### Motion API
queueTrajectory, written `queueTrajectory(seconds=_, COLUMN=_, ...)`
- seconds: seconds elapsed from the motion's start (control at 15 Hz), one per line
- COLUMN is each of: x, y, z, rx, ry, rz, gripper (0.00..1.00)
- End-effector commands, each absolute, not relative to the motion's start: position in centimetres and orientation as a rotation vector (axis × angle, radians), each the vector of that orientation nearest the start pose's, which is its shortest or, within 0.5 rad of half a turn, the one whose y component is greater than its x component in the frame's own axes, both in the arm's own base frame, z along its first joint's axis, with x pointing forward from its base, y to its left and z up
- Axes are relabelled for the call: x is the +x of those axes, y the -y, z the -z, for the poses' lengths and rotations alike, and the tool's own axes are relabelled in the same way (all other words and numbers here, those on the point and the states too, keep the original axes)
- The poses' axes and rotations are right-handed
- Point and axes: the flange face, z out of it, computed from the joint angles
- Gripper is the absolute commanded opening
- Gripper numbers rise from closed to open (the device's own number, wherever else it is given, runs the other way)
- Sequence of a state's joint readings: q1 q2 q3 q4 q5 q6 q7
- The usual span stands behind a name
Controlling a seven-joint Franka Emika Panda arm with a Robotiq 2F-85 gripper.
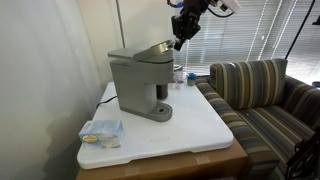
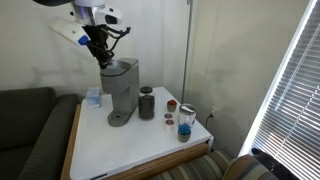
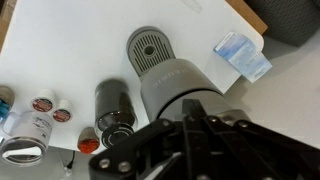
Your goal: Open the coffee maker
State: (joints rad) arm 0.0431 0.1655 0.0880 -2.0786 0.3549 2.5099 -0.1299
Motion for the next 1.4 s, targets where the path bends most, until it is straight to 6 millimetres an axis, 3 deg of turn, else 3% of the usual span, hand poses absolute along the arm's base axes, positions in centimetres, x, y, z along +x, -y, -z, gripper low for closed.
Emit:
queueTrajectory(seconds=0.0, x=61.5, y=-7.7, z=-36.8, rx=-2.832, ry=0.072, rz=0.375, gripper=0.00)
queueTrajectory(seconds=0.33, x=62.3, y=-7.7, z=-36.8, rx=-2.830, ry=0.114, rz=0.396, gripper=0.00)
queueTrajectory(seconds=0.8, x=60.9, y=-8.1, z=-38.9, rx=-2.840, ry=0.126, rz=0.488, gripper=0.00)
queueTrajectory(seconds=1.33, x=61.6, y=-8.3, z=-41.0, rx=-2.827, ry=0.151, rz=0.565, gripper=0.00)
